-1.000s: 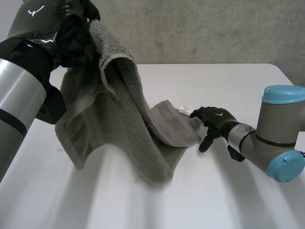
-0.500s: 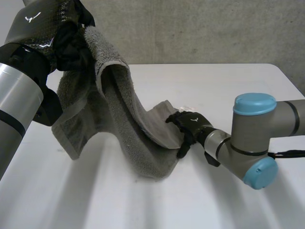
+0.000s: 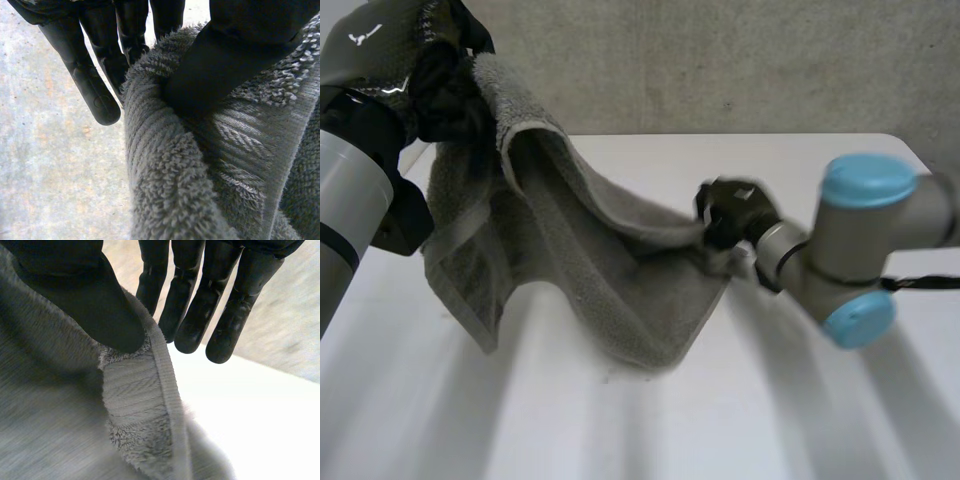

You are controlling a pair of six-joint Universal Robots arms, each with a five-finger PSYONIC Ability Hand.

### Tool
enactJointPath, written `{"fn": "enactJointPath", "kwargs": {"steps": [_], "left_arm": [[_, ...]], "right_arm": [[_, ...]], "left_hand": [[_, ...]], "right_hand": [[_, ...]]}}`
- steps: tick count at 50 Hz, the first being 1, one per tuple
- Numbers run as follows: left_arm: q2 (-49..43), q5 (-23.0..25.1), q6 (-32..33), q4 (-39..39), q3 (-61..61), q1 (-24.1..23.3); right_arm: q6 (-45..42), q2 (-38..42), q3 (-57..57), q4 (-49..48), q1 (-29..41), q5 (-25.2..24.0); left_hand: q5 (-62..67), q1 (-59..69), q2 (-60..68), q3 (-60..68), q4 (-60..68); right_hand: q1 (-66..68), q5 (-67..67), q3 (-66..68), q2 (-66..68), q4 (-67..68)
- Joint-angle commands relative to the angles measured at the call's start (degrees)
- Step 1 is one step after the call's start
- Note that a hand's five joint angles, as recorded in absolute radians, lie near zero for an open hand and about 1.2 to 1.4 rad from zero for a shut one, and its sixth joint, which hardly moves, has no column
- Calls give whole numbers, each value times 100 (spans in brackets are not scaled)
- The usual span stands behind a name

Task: Fold the towel.

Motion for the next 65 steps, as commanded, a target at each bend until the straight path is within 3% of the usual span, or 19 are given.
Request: {"fn": "enactJointPath", "kwargs": {"steps": [1,8,12,16,18,24,26,33,35,37,39,43,45,47,48,50,52,57,65], "left_arm": [[-51,399,2,37,48,378],[-297,1250,-24,37,109,746],[-464,1436,-24,11,127,764],[-797,1533,2,-68,214,773],[-946,1568,19,-164,249,799],[-1710,1945,81,-779,390,1159],[-1974,2068,81,-894,434,1203],[-2952,2315,494,-991,681,1221],[-3389,2324,949,-826,960,1230],[-3576,2324,1162,-649,1173,1230],[-3812,2315,1399,-124,1662,1283],[-3822,2307,1347,634,2052,1415],[-3787,2315,1250,1118,2104,1467],[-3586,2307,874,2193,2052,1468],[-3585,2307,872,2199,2052,1467],[-3270,2333,312,2925,1772,1494],[-3112,2350,83,3129,1596,1520],[-2838,2526,-226,3166,1217,1634],[-2890,3220,-113,2421,-3,1784]], "right_arm": [[-13,-1762,351,-206,-797,-6],[-312,-3287,282,110,-1255,-200],[-1109,-3884,221,968,-1308,-490],[-1990,-3876,150,1806,-1229,-508],[-2926,-3719,185,2576,-1107,-473],[-3819,-3076,282,3186,-772,-323],[-4020,-2683,360,3274,-702,-26],[-4380,-1629,55,3160,-632,414],[-4285,-1127,-428,2854,-588,476],[-4284,-1125,-430,2852,-587,477],[-3883,-792,-964,1856,-570,642],[-3467,-844,-1142,681,-570,942],[-3117,-1193,-968,-587,-596,1179],[-2976,-1482,-732,-1159,-605,1197],[-2853,-1781,-407,-1713,-605,1171],[-2791,-1976,-195,-2049,-614,1171],[-2764,-2169,68,-2313,-605,1145],[-2799,-2434,614,-2107,-561,917],[-3430,-2409,1641,80,-640,425]], "left_hand": [[1085,1208,1031,1037,1023],[1085,1208,1031,1037,1023],[1085,1208,1031,1037,1023],[1085,1208,1031,1037,1023],[1085,1208,1031,1037,1023],[1085,1208,1031,1037,1023],[1085,1208,1031,1037,1023],[1085,1208,1031,1037,1023],[1085,1208,1031,1037,1023],[1085,1208,1031,1037,1023],[1085,1208,1031,1037,1023],[1085,1208,1031,1037,1023],[1085,1208,1031,1037,1023],[1085,1208,1031,1037,1023],[1085,1208,1031,1037,1023],[1085,1208,1031,1037,1023],[1085,1208,1031,1037,1023],[1085,1208,1031,1037,1023],[1085,1208,1031,1037,1023]], "right_hand": [[2568,1454,1228,1316,1185],[2568,1454,1228,1316,1185],[2568,1454,1228,1316,1185],[2568,1454,1228,1316,1185],[2568,1454,1228,1316,1185],[2568,1454,1228,1316,1185],[2568,1454,1228,1316,1185],[2568,1454,1228,1316,1185],[2568,1454,1228,1316,1185],[2568,1454,1228,1316,1185],[2568,1454,1228,1316,1185],[2568,1454,1228,1316,1185],[2568,1454,1228,1316,1185],[2568,1454,1228,1316,1185],[2568,1454,1228,1316,1185],[2568,1454,1228,1316,1185],[2568,1454,1228,1316,1185],[2568,1454,1228,1316,1185],[2568,1454,1228,1316,1185]]}}
